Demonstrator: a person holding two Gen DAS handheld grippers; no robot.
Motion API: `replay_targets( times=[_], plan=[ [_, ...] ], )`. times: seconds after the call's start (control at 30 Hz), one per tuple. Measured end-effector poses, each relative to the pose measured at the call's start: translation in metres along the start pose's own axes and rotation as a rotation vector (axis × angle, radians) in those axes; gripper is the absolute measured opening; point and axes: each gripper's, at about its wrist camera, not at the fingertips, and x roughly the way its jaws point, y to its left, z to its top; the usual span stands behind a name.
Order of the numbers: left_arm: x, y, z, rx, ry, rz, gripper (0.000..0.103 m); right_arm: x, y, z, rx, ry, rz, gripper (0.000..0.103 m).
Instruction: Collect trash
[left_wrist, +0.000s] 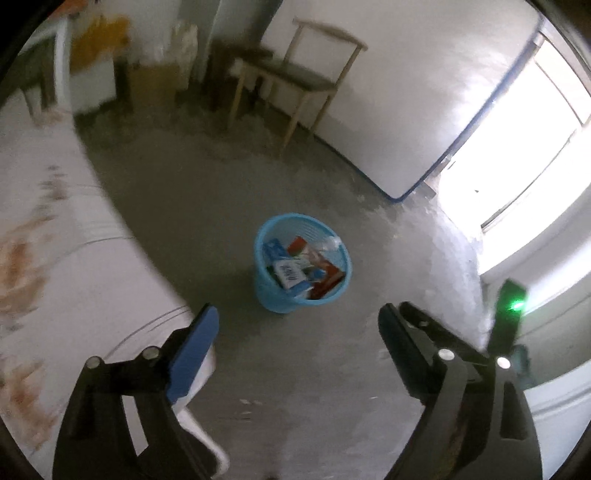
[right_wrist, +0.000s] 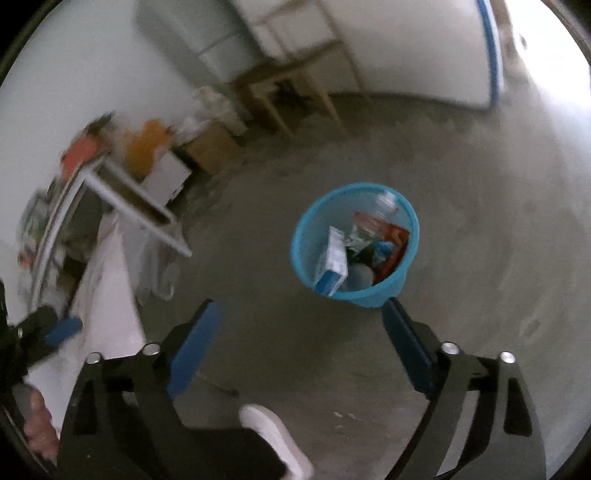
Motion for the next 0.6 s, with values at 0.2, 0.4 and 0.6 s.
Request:
replay_targets(
  times=[0.2,0.4,0.6],
  plan=[
    [-0.067,0.017,-0.058,0.005,-0.132,0.142,0.097,-0.044,0.077,-0.042,-0.252,-0.076,-0.050,0.095],
    [-0.105,0.028,-0.096,-0.085,-0.222,0.193,0.097,-0.069,0.125,-0.074,-0.360,-0.136,-0.060,0.095],
    [-0.136,0.039,-0.119,-0.127,-0.255,0.321,0.097,-0.088,0.172,-0.102,-0.548,-0.210,-0.157,0.095]
  ],
)
